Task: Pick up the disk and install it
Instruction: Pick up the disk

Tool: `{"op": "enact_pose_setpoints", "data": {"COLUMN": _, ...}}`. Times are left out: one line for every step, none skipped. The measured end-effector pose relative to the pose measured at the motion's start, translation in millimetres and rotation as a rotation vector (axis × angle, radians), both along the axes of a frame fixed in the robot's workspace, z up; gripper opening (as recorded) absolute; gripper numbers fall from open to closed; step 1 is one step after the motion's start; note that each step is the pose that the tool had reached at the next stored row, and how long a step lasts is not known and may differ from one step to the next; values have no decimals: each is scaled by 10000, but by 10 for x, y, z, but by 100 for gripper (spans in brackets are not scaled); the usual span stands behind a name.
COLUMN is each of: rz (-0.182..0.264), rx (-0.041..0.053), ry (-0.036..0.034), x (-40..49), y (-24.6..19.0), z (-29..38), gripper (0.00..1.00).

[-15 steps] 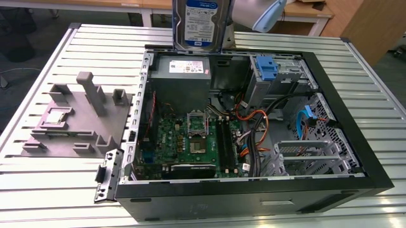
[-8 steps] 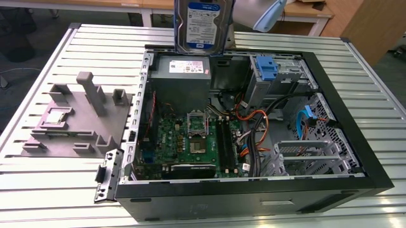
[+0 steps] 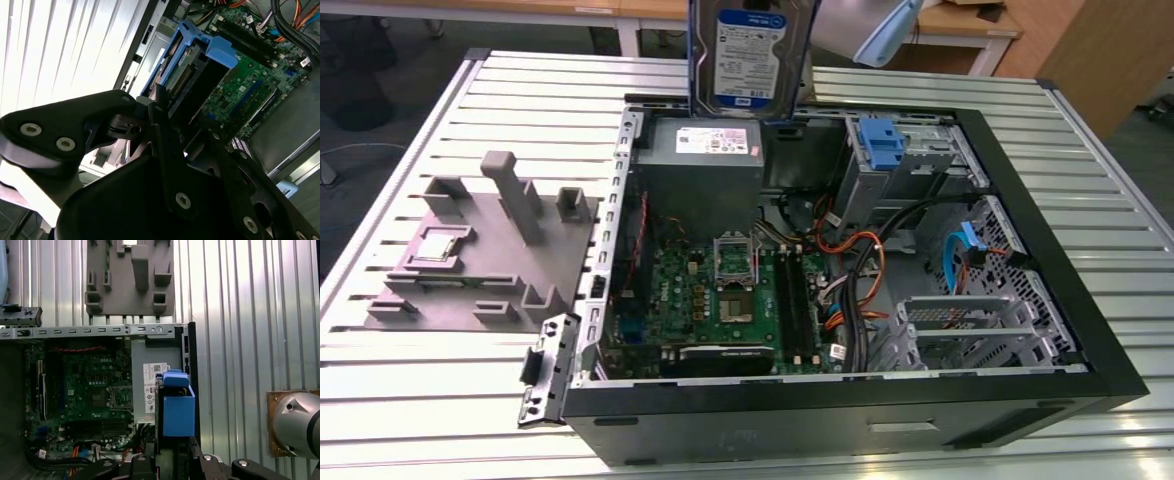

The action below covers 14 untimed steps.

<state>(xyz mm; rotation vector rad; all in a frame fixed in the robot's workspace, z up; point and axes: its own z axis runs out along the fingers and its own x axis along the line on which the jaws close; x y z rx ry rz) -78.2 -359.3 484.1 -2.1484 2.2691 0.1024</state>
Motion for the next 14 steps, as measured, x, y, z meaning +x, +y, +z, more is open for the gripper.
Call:
{"op": "enact_pose_setpoints", "data": {"rz": 0, "rx": 1, "ry": -1, "x": 1, "y": -4, "z": -1, "gripper": 35}}
{"op": "enact_pose_setpoints", "data": {"rz": -1, "rx": 1, "ry": -1, "x": 1, "y": -4, "z": -1, "gripper": 35}}
{"op": "enact_pose_setpoints", "data": {"rz": -1, "rx": 1, "ry": -1, "x": 1, "y": -4, "z": -1, "gripper": 35}}
{"op": "enact_pose_setpoints", "data": {"rz": -1, "rx": 0, "ry": 0, "x": 1, "y": -4, "z": 0, "gripper": 35}}
{"op": "enact_pose_setpoints", "data": {"rz": -1, "rx": -1, "ry": 0, "x": 1, "y": -4, "z": 0, "gripper": 35}}
{"op": "enact_pose_setpoints", "data": {"rz": 0, "rx": -1, "ry": 0, "x": 1, "y": -5, "z": 0, "gripper": 35}}
{"op": "enact_pose_setpoints", "data": {"rz": 1, "rx": 0, "ry": 0, "x": 1, "y": -9, "z": 0, "gripper": 35}}
{"op": "enact_pose_setpoints", "data": {"rz": 2, "rx": -1, "ry": 0, "x": 1, "y": -14, "z": 0, "gripper": 35}}
{"op": "enact_pose_setpoints", "data": {"rz": 1, "rx": 0, "ry": 0, "x": 1, "y": -23, "z": 0, "gripper": 35}}
{"op": "enact_pose_setpoints", "data": {"rz": 0, "rx": -1, "ry": 1, "x": 1, "y": -36, "z": 1, "gripper": 35}}
{"op": "enact_pose_setpoints", "data": {"rz": 0, "rx": -1, "ry": 0, "x": 1, "y": -51, "z": 0, "gripper": 35}}
{"op": "enact_pose_setpoints", "data": {"rz": 0, "rx": -1, "ry": 0, "x": 2, "y": -68, "z": 0, "gripper": 35}}
{"op": "enact_pose_setpoints", "data": {"rz": 0, "rx": -1, "ry": 0, "x": 2, "y": -88, "z": 0, "gripper": 35}}
{"op": "enact_pose_setpoints", "data": {"rz": 0, "rx": 0, "ry": 0, "x": 2, "y": -108, "z": 0, "gripper": 35}}
